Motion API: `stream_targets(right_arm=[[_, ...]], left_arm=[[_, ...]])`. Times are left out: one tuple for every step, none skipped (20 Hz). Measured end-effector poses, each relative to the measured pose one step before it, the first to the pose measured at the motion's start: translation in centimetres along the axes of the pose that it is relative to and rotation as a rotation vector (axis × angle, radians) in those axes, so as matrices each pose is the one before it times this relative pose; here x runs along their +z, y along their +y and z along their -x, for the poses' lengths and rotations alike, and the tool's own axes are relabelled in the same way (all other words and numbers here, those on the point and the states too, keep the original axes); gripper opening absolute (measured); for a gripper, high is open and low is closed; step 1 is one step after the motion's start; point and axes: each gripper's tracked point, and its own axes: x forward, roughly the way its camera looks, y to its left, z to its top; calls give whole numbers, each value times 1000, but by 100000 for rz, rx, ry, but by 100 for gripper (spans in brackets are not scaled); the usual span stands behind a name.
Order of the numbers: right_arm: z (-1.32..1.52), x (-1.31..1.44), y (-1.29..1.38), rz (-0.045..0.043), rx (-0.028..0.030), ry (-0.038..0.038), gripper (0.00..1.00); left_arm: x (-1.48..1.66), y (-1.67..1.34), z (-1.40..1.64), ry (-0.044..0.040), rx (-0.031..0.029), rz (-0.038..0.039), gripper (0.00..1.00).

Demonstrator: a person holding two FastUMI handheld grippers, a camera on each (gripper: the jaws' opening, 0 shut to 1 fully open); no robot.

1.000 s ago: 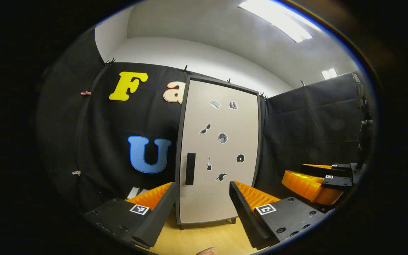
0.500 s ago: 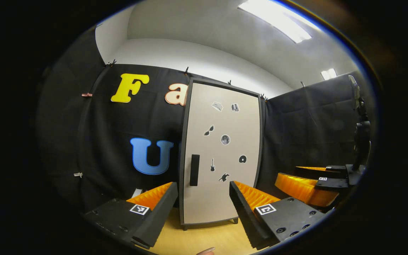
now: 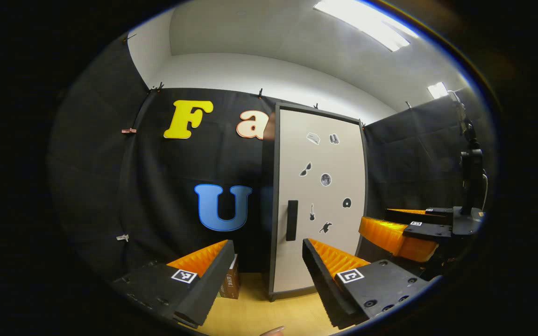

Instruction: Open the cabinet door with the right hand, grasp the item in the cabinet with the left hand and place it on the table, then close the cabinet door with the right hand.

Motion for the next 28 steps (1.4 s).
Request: stream_targets(right_arm=[[-740,-237,727,561,865,371,97],[-754,-202,629,490,761,225,98],[-691,-244,618,156,910,327,98],[-837,-193,622,75,1096,268,98],[-919,-207,567,130,908,79,98],[-917,-186,426,450,933,22,98],[-854,-241,341,568,678,159,98],[-887,-243,199,662,251,-23,98],[-827,-198,-46,513,-379,-390,98],[-946,-158,-53,344,-595,-615,98],[-1087,-304,-127,338,-1025,-581,98],[-1119,-313,-264,985,-1198,-349,98],[-1190,-686,-138,954,-988,590,98],[-1112,-841,-41,794,-256,1429,98],[-1214,-846,-125,-21,-606,1568,98],[-1160,-480,-216,-858,-626,585,98],[-1138,-378,-312,-1189,-1057,418,98],[-1131,-363,-461,-1228,-1658,308,98],[-1017,-311,-399,-1036,-1284,396,98],[-987,-342,-361,-885,-1175,533,98],[-948,-319,-292,-785,-879,424,98],[-924,-335,-263,-422,-839,851,98],[-873,-413,-206,-62,-644,645,98],[-761,-253,-336,292,-1088,227,98],[-750,-141,-282,166,-1333,-358,98],[-732,-304,-155,431,-651,418,98],[-370,-284,28,481,-133,314,97],[-277,-11,-137,641,-530,-375,94]], left_arm=[[-123,733,70,228,1079,-137,93],[-72,617,-47,237,802,-171,93],[-103,627,-21,161,808,-206,93],[-25,577,-125,91,912,-290,93],[-90,618,-165,105,1098,-311,93],[-6,683,-140,106,1271,12,93],[-84,562,-282,-69,1089,245,93],[-47,453,-248,-54,740,478,93],[-91,299,-263,-293,-12,440,93],[-45,221,-365,-306,-32,240,93],[-194,348,-276,39,482,105,93],[-249,245,-406,577,699,-224,93],[-295,261,-298,652,596,-437,93],[-268,190,-382,544,642,-312,93],[-249,296,-364,305,936,56,93],[-141,323,-260,13,1062,473,93],[-281,179,-250,37,656,567,93],[-175,119,-201,-145,305,524,93],[-295,134,14,43,-186,213,93],[-327,39,-21,534,-211,-352,93],[-361,25,-19,521,212,-1126,93],[-160,283,-2,200,1130,-1620,93],[-93,229,73,208,1232,-1737,93],[-43,191,13,257,1124,-1412,93],[-128,-28,42,381,593,-818,93],[-159,-7,115,471,420,218,93],[-285,-82,61,776,-77,1040,93],[-304,-47,125,834,-190,1599,93]])
